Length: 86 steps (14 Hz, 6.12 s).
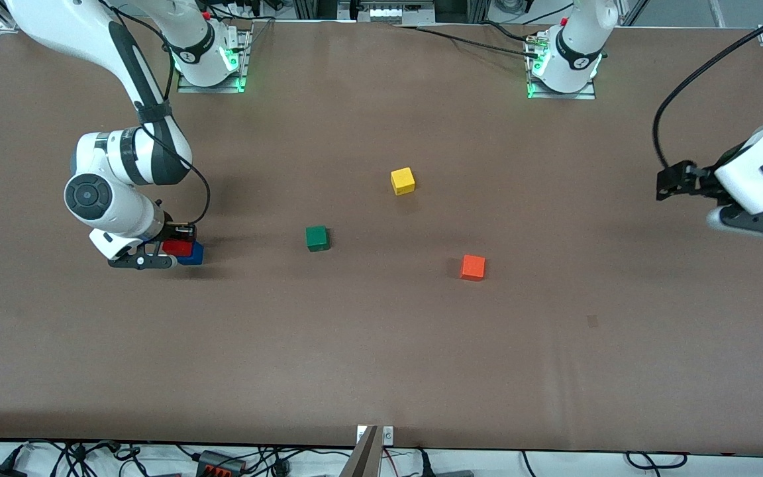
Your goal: Pass red block to right arm, stack on blue
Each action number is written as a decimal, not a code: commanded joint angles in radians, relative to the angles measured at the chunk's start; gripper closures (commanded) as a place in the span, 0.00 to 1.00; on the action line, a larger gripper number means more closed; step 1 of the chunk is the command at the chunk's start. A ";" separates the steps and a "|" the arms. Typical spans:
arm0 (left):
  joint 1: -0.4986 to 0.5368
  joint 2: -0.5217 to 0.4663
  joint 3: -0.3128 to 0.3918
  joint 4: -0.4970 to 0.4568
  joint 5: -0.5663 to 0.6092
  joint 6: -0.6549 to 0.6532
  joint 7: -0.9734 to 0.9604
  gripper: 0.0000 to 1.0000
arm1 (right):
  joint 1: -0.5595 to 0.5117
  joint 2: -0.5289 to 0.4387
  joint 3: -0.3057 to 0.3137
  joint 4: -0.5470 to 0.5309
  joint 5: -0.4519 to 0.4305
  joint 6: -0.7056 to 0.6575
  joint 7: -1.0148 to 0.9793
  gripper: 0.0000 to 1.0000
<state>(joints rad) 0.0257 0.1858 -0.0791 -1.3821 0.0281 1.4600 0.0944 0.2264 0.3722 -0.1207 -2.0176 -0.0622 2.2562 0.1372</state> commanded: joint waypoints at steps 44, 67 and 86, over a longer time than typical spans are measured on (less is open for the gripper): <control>-0.075 -0.117 -0.014 -0.167 -0.010 0.115 -0.168 0.00 | -0.269 -0.213 0.088 0.608 0.087 -0.650 -0.136 0.00; -0.009 -0.121 -0.014 -0.169 -0.011 0.106 -0.167 0.00 | -0.259 -0.374 0.088 0.365 0.050 -0.612 -0.149 0.00; -0.023 -0.105 -0.022 -0.167 -0.008 0.117 -0.177 0.00 | -0.260 -0.388 0.099 0.359 0.051 -0.619 -0.156 0.00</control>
<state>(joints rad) 0.0065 0.0700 -0.0979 -1.5789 0.0075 1.5879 -0.0708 -0.0260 0.0197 -0.0307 -1.6284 -0.0035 1.6363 -0.0059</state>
